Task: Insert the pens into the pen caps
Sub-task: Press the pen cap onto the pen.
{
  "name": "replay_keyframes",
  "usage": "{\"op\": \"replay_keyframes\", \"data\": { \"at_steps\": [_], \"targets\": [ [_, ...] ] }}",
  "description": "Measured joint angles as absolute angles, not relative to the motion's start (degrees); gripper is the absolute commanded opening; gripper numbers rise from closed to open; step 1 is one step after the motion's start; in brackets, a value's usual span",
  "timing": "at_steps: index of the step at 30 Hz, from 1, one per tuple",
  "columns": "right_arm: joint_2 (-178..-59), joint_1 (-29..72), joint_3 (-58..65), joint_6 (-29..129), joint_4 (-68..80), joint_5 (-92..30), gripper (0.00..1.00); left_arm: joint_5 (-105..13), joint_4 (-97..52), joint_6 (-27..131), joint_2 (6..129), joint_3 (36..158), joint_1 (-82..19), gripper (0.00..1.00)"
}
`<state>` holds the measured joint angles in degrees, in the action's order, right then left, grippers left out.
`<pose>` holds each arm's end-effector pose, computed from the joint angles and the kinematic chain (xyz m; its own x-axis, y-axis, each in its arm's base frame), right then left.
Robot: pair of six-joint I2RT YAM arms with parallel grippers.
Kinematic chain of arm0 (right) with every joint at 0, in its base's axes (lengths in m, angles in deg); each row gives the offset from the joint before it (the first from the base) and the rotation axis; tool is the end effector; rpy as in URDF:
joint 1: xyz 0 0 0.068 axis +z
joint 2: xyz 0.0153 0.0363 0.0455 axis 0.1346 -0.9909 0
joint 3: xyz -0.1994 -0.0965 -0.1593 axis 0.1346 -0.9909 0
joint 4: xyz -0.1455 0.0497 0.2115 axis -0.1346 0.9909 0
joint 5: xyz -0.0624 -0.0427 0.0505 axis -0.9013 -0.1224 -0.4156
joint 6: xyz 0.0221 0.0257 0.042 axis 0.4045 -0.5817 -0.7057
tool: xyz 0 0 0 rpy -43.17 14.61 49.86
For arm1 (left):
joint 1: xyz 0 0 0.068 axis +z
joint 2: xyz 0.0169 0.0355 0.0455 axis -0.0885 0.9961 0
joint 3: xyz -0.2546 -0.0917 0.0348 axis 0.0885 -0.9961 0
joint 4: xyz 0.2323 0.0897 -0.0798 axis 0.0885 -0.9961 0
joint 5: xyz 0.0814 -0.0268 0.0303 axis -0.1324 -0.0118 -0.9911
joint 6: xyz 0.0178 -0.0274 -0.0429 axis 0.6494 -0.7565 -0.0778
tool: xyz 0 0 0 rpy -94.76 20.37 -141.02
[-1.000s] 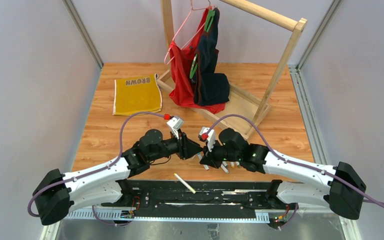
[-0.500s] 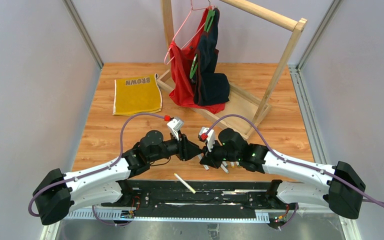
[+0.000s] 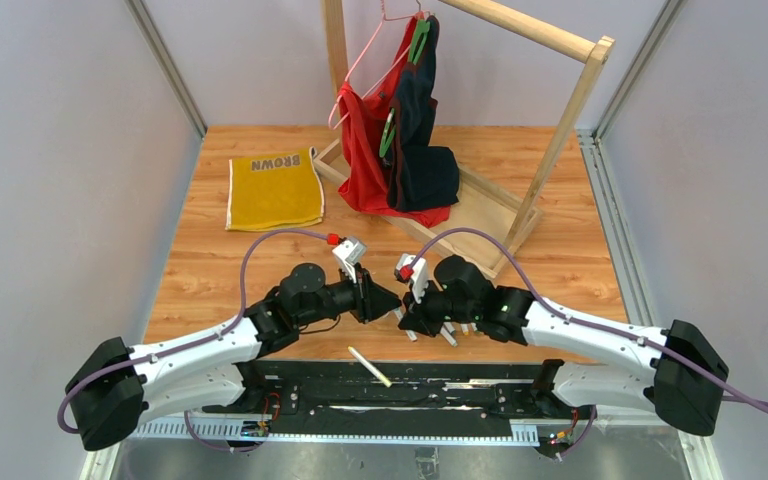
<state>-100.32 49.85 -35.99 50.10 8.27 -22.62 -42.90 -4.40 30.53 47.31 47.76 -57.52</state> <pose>0.1202 0.2082 0.2371 -0.3757 -0.3839 -0.8435 -0.9037 0.3535 0.2417 0.1254 -0.1745 0.2297 -0.5878 -0.1077 -0.8018 0.6851 0.4609 -0.5641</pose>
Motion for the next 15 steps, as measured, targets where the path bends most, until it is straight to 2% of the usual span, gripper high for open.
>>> {"op": "replay_keyframes", "data": {
  "at_steps": [7,15],
  "targets": [
    [-102.33,49.87,-34.48,48.98,9.95,-23.08,0.0,-42.22,-1.56,30.12,47.04,45.35,-57.2,0.04],
    [-103.21,50.3,-33.32,47.89,10.28,-24.17,0.01,-42.22,3.66,27.71,45.56,41.9,-56.52,0.0]
  ]
}}
